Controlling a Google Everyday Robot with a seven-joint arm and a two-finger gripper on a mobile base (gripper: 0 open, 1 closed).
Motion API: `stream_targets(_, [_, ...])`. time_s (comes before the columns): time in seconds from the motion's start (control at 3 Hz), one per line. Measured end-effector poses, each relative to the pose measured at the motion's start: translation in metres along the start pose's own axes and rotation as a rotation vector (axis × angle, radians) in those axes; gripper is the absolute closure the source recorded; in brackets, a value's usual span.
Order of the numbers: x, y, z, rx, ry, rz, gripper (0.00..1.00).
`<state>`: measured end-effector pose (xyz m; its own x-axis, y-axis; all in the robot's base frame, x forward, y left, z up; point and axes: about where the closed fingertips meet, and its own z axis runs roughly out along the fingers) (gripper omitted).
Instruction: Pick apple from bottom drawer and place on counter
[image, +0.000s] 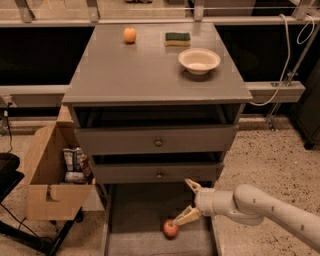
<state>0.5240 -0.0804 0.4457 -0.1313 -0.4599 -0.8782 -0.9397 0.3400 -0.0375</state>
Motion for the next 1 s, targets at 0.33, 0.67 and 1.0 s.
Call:
stream_targets(0.33, [0.036, 0.007, 0.032, -0.040, 0.008, 0.041, 0.00])
stream_targets(0.67, [0.040, 0.010, 0.037, -0.046, 0.007, 0.050, 0.00])
stream_targets(1.0, [0.070, 0.002, 0.035, -0.021, 0.037, 0.072, 0.00])
